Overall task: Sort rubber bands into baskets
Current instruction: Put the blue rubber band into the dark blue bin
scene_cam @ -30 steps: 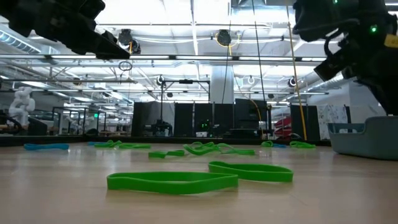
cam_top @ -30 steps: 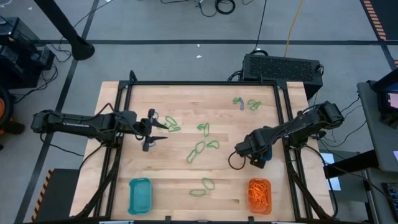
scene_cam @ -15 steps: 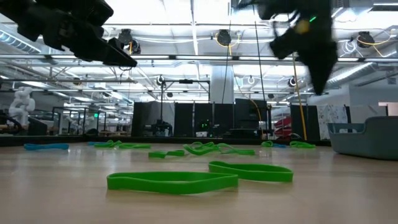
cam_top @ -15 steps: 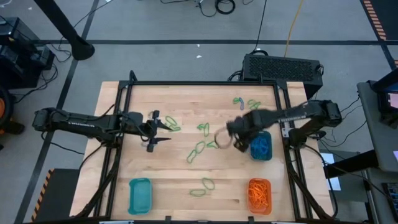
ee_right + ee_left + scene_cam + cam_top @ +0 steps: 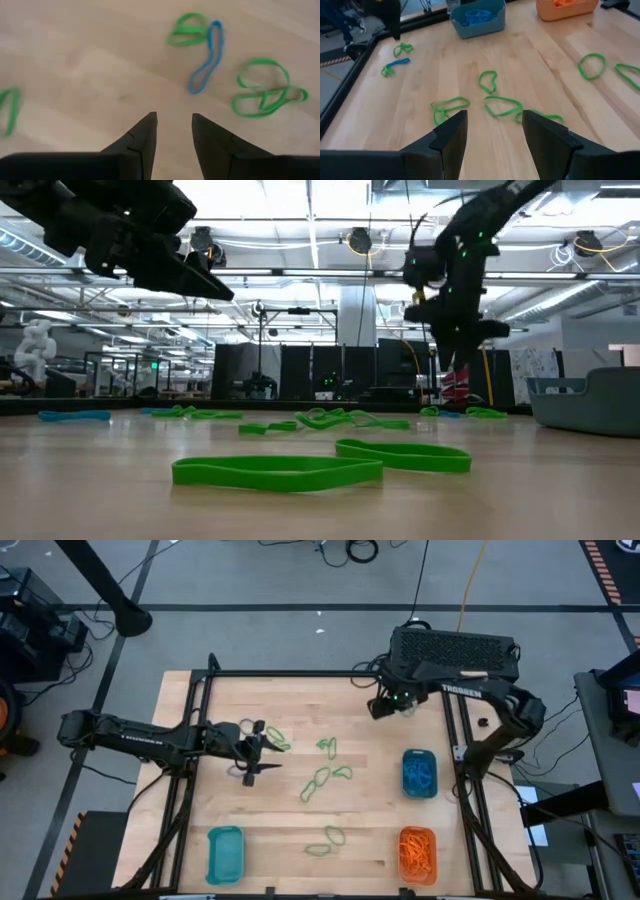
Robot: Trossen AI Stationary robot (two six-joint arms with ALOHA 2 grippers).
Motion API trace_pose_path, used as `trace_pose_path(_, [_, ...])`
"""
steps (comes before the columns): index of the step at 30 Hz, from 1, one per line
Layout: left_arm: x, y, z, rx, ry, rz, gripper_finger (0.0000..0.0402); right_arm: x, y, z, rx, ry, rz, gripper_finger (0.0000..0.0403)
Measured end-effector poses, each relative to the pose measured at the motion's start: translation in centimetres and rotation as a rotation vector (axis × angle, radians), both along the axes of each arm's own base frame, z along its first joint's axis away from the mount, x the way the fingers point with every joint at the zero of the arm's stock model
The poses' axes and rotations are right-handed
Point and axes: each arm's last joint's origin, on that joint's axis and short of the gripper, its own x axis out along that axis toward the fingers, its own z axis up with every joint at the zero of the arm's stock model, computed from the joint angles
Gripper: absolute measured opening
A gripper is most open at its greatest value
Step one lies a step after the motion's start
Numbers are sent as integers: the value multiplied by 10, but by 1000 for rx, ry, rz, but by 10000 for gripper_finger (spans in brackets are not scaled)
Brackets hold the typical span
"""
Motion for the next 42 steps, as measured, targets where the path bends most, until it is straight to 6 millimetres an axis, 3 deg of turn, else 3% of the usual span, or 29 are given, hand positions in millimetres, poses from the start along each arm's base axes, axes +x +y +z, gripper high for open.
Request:
trace_pose_path(6, [0,0,1,-2,-9,1,199,-3,-28,-40,113,84,-28,116])
trace_pose_path(14, [0,0,-1,-3,8,0,199,1,-39,-73,172,149,-6,116])
trace_pose_path(19, [0,0,-1,-8,11,2,199,-3,-44,-74,176,140,3,116])
trace_pose_path(26, [-1,0,-1,-6,14,1,199,-7,-48,-60,115,102,-11,116])
trace_pose_path(42, [-1,0,-1,-7,14,2,199,-4,-56,-71,105,78,-51,116])
